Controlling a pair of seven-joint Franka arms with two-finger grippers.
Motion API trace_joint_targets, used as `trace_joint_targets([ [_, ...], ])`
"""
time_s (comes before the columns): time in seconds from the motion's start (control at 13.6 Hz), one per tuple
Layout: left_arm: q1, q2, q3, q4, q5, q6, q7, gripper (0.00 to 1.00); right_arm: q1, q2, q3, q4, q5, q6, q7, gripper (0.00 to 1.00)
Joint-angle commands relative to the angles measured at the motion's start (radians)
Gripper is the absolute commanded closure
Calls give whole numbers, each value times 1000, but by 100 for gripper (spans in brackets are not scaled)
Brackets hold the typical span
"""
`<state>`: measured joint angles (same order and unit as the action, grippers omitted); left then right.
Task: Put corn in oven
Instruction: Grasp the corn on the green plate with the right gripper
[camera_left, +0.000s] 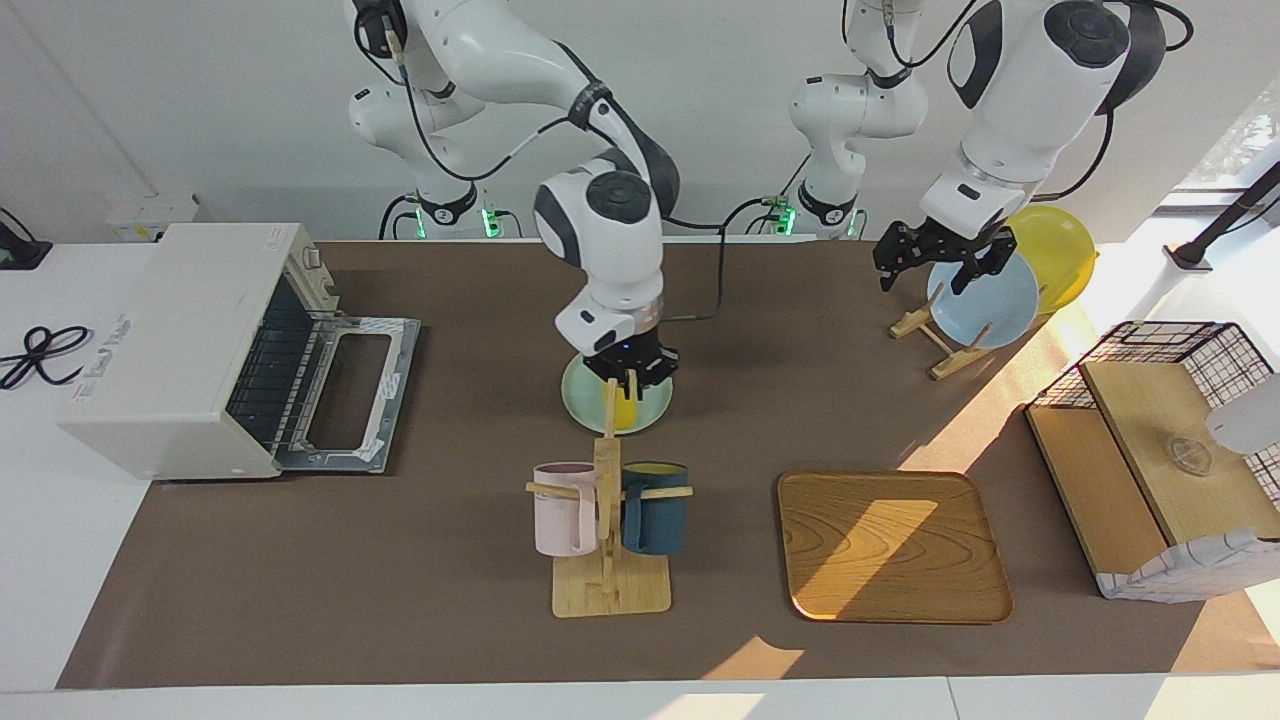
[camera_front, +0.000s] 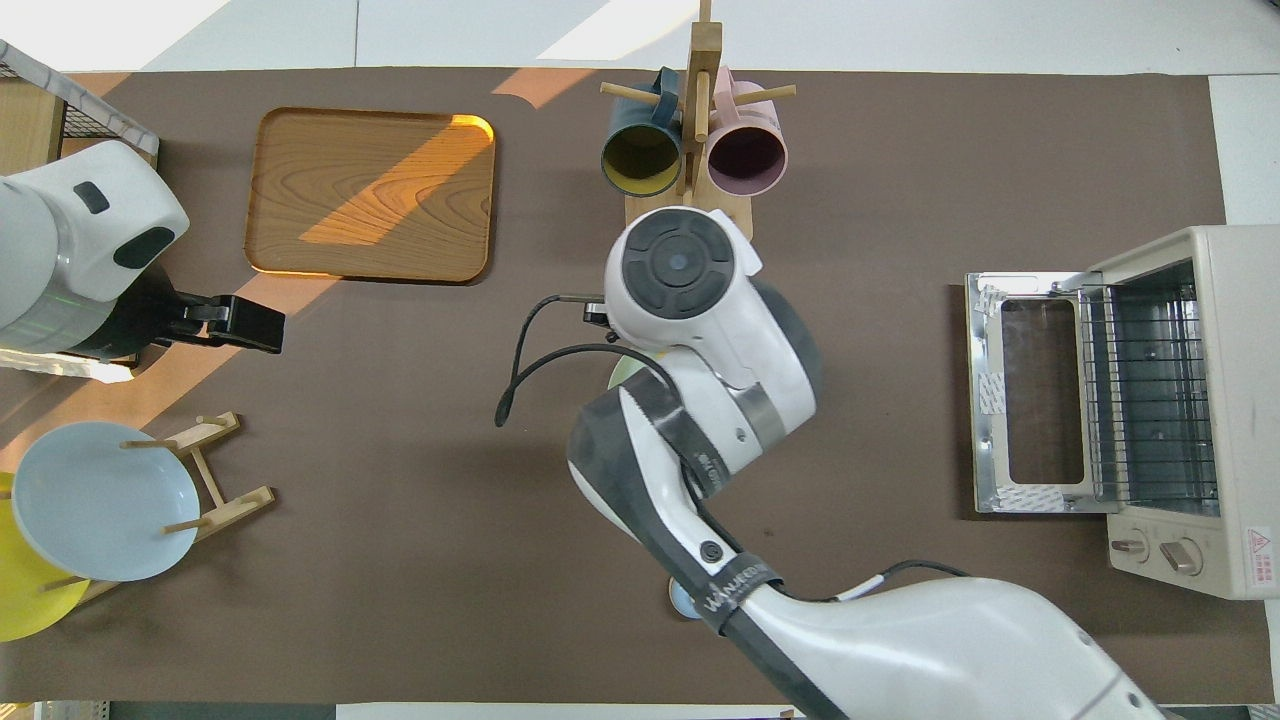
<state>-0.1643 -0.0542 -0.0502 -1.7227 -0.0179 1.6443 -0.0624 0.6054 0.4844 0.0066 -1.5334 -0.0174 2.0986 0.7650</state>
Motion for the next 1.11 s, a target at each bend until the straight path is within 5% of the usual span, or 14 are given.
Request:
trace_joint_targets([
  [0.0, 9, 11, -7, 37, 9, -26, 16, 0, 22, 71, -5, 76, -4, 35, 19, 47],
  [0.37, 8, 27, -5, 0, 0, 17, 19, 0, 37, 31, 6, -100, 0, 141, 17, 45],
  [1.03, 6, 37, 0, 11, -33, 26, 21, 0, 33, -16, 38, -264, 0, 250, 8, 61],
])
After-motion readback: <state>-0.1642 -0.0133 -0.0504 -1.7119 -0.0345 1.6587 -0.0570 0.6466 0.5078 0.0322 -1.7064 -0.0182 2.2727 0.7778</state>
